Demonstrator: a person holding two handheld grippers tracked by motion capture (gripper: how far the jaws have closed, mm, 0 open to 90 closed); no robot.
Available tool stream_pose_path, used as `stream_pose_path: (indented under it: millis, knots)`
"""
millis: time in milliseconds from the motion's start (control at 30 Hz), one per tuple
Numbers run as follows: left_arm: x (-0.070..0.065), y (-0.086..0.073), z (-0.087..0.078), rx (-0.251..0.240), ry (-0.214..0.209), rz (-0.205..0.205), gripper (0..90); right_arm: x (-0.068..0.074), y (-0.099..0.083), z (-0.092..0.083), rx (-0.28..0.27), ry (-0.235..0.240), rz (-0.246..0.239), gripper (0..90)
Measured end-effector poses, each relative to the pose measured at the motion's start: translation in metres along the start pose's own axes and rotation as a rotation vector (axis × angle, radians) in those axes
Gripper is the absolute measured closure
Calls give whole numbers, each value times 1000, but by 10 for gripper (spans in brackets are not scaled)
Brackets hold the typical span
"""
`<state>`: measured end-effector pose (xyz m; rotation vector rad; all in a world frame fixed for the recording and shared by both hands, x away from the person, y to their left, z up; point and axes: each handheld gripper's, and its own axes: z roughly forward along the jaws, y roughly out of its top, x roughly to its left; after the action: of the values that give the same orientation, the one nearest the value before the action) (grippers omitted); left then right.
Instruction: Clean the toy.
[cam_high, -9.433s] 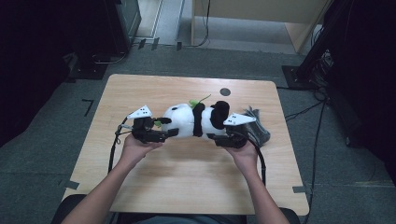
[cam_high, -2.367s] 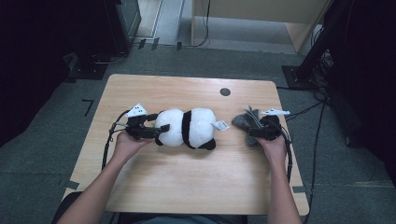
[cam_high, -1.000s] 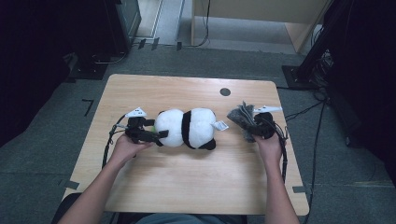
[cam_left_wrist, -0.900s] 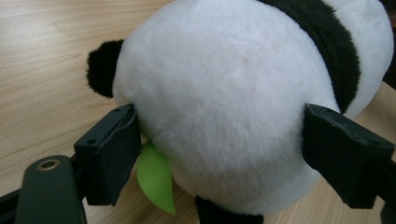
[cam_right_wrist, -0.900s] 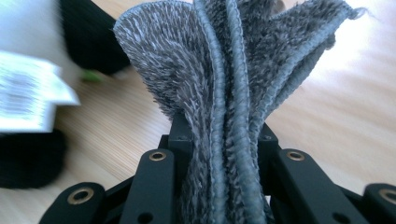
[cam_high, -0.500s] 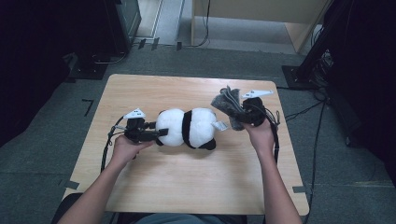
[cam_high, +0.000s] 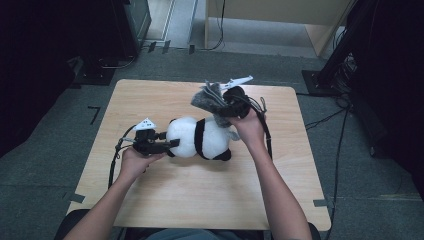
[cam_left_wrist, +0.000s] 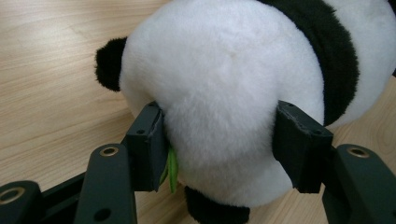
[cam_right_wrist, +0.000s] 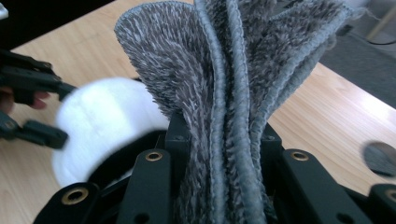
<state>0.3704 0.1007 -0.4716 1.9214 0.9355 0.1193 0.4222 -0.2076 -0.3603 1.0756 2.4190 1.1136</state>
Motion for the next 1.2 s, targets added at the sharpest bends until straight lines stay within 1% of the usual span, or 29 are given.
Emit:
stream_pose_path:
  millis: [100, 200, 300, 367, 433, 500, 533, 600, 667, 733, 767, 800, 833, 933, 1000, 1067, 1133, 1200]
  knots:
    - [0, -1, 0, -9, 5, 4, 404, 10, 13, 16, 25, 21, -19, 677]
    - [0, -2, 0, -11, 7, 6, 400, 19, 23, 31, 49, 48, -22, 677]
    - [-1, -2, 0, -14, 9, 6, 399, 29, 32, 46, 62, 71, -37, 676]
    - [-1, -2, 0, -15, 13, 9, 401, 36, 37, 56, 68, 97, -38, 676]
    - [-2, -1, 0, -13, 16, 11, 402, 42, 42, 65, 74, 111, -47, 676]
    - [-2, -1, 0, -12, 20, 10, 401, 49, 45, 75, 86, 133, -45, 675]
    - [-2, -1, 0, -13, 22, 9, 401, 52, 46, 80, 89, 144, -53, 675]
    - [-3, -1, 0, -15, 24, 10, 402, 60, 47, 91, 114, 159, -65, 671]
    - [-2, -1, 1, -8, 25, 5, 404, 63, 45, 100, 150, 155, -82, 652]
    - [-1, 0, 1, 2, 28, -8, 408, 63, 42, 107, 165, 158, -95, 612]
    - [-1, 2, 1, 27, 32, -15, 410, 61, 41, 108, 172, 166, -96, 585]
    - [-2, 4, 1, 40, 39, -15, 411, 58, 40, 111, 188, 188, -100, 580]
    - [-3, 4, 2, 40, 45, -12, 410, 57, 38, 112, 196, 192, -96, 579]
    - [-3, 4, 3, 30, 37, -6, 411, 51, 37, 111, 202, 198, -52, 577]
    - [-3, 3, 3, 26, 34, -7, 412, 49, 36, 110, 200, 192, -41, 581]
    - [-3, 3, 4, 24, 37, -4, 414, 46, 35, 108, 202, 187, -45, 604]
    - [-3, 3, 4, 24, 35, -5, 414, 42, 35, 105, 209, 154, -62, 623]
    - [-3, 3, 4, 22, 34, -6, 414, 37, 34, 103, 219, 142, -60, 629]
